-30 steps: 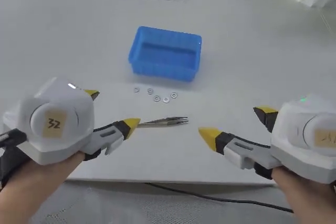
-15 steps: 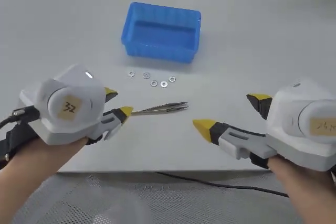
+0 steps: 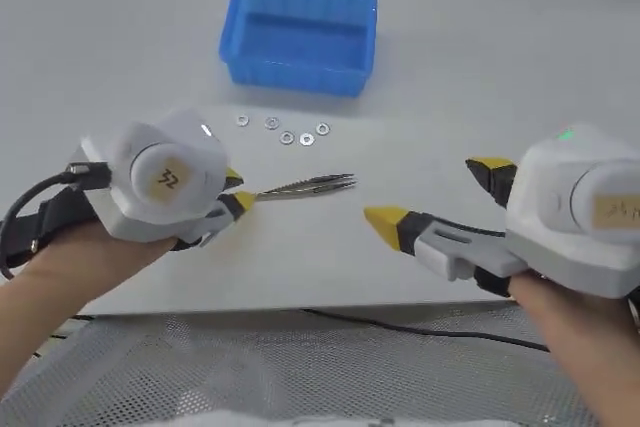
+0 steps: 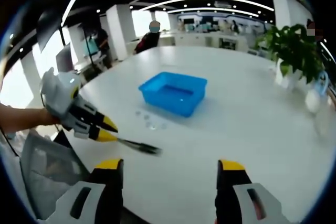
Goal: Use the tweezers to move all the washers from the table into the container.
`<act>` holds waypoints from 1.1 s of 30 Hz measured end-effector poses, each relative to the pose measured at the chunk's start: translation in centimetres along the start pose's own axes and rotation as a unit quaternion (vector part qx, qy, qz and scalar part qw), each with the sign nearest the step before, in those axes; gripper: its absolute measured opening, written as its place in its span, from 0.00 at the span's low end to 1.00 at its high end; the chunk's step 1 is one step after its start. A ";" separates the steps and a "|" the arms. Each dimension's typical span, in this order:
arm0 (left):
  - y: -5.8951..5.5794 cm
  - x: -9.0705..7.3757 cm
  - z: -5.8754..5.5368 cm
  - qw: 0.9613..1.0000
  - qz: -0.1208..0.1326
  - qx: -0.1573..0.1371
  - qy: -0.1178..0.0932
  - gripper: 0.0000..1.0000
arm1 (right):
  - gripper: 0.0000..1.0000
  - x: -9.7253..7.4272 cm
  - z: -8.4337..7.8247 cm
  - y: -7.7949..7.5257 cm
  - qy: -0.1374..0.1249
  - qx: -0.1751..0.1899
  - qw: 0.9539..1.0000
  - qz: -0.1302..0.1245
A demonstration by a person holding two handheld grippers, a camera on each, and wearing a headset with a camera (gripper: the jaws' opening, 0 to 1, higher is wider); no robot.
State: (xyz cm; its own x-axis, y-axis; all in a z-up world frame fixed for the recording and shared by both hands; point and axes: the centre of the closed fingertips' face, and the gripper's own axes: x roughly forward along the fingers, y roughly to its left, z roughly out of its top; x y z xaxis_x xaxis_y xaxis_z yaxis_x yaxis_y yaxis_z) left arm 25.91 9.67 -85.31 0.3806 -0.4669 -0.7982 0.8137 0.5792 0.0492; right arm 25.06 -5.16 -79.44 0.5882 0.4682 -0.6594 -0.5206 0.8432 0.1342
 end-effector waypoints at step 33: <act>-1.5 -3.0 4.1 0.992 -0.033 0.112 -0.040 0.00 | 0.53 5.9 0.1 5.2 0.045 -0.145 0.985 0.085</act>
State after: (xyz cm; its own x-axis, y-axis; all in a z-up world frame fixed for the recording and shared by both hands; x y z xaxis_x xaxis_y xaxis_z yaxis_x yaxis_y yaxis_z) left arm 25.39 7.47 -80.46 0.3498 -0.5558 -0.7542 0.9120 0.3863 0.1382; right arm 25.95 2.03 -82.55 0.4259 0.5601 -0.7105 -0.7696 0.6372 0.0410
